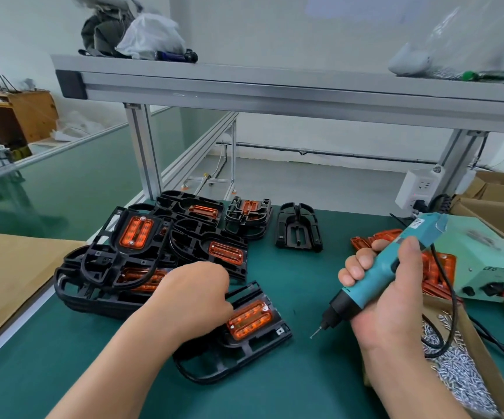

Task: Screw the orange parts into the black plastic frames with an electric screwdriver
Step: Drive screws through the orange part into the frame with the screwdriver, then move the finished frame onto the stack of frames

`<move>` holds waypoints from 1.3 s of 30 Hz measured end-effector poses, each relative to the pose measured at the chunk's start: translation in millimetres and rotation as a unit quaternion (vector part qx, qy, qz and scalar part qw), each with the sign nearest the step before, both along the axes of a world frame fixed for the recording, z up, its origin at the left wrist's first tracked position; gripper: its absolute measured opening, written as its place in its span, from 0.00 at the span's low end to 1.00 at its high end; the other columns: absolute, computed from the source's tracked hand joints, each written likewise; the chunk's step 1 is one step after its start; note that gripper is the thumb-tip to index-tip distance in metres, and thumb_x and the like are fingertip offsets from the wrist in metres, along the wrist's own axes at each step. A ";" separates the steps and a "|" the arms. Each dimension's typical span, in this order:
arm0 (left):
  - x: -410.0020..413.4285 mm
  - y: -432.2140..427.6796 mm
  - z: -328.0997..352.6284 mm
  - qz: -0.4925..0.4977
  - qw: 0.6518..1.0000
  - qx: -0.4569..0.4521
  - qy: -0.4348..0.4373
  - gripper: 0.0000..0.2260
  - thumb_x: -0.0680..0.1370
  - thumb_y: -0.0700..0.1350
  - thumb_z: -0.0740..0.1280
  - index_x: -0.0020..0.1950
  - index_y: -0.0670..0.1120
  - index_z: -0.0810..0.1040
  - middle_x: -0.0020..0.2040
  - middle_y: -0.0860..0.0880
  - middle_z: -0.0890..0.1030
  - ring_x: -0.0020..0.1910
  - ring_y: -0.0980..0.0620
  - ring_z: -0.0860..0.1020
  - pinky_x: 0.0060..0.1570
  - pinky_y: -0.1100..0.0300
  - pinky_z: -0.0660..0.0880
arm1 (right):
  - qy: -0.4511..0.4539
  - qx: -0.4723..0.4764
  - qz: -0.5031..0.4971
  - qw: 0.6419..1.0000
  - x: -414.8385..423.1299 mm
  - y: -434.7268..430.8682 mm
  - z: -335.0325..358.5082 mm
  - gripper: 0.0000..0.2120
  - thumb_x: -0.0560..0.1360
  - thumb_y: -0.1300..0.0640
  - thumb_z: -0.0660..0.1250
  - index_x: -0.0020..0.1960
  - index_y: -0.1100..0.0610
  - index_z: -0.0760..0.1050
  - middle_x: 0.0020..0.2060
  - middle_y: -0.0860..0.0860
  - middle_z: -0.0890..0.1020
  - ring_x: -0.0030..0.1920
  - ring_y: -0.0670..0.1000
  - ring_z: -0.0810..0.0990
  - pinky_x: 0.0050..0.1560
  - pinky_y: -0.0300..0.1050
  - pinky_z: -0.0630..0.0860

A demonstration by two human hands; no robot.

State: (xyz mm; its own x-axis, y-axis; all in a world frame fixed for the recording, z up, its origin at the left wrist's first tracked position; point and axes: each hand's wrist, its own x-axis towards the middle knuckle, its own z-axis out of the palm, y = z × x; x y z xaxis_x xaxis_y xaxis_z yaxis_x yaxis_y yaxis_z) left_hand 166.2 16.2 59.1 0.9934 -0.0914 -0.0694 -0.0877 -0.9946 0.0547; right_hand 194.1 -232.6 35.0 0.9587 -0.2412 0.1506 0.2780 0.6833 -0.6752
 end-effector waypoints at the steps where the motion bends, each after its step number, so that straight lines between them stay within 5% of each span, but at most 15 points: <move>1: -0.4 -0.2 0.2 0.004 1.000 0.015 -0.002 0.15 0.73 0.46 0.66 0.34 0.48 0.61 0.31 0.50 0.64 0.29 0.49 0.64 0.27 0.58 0.59 | -0.001 0.001 -0.001 1.000 0.3 -0.5 0.2 0.17 0.82 0.39 0.65 0.48 0.53 0.73 0.34 0.50 0.71 0.32 0.49 0.70 0.32 0.41 0.72; 8: 2.2 -1.1 -5.8 0.037 0.998 0.043 -0.040 0.13 0.78 0.42 0.63 0.34 0.47 0.66 0.39 0.51 0.73 0.35 0.49 0.74 0.30 0.58 0.65 | -0.002 0.008 -0.006 1.000 1.7 -3.4 0.5 0.17 0.81 0.38 0.65 0.48 0.53 0.73 0.35 0.50 0.71 0.32 0.49 0.70 0.32 0.41 0.72; 16: 14.6 -7.5 -24.5 0.034 0.994 0.028 -0.099 0.16 0.83 0.50 0.65 0.37 0.50 0.68 0.45 0.52 0.75 0.43 0.48 0.78 0.39 0.56 0.72 | -0.002 0.010 0.004 1.000 2.2 -4.2 0.5 0.17 0.82 0.38 0.65 0.48 0.53 0.74 0.35 0.50 0.72 0.32 0.49 0.70 0.33 0.41 0.72; 22: 19.3 -11.8 -28.7 0.030 0.992 -0.006 -0.126 0.08 0.83 0.51 0.65 0.52 0.52 0.82 0.51 0.53 0.79 0.51 0.49 0.81 0.47 0.53 0.79 | 0.002 0.014 0.006 1.000 1.5 -5.7 2.6 0.17 0.81 0.39 0.67 0.48 0.53 0.73 0.35 0.50 0.72 0.32 0.49 0.70 0.32 0.41 0.72; 32: 20.0 -12.9 -26.7 0.017 0.993 -0.018 -0.119 0.11 0.82 0.55 0.66 0.61 0.54 0.82 0.55 0.54 0.79 0.56 0.50 0.79 0.51 0.53 0.79 | 0.006 0.017 0.001 1.000 1.1 -7.8 3.1 0.17 0.82 0.39 0.66 0.47 0.53 0.73 0.35 0.50 0.72 0.33 0.49 0.70 0.33 0.41 0.72; 39: 16.5 -9.3 -20.1 0.012 0.987 -0.036 -0.154 0.10 0.79 0.57 0.65 0.46 0.53 0.81 0.45 0.54 0.76 0.43 0.53 0.78 0.41 0.55 0.78 | 0.007 0.023 0.000 1.000 1.7 -9.2 3.9 0.17 0.82 0.39 0.65 0.47 0.53 0.74 0.35 0.50 0.72 0.32 0.49 0.70 0.32 0.41 0.72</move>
State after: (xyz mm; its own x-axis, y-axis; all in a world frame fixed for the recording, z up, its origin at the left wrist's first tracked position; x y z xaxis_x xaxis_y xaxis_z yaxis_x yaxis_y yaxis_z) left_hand 182.8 6.9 39.1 0.9683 -0.0612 0.2423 -0.0876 -0.9912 0.0995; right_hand 195.8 -241.8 38.9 0.9607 -0.2473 0.1264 0.2688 0.7138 -0.6467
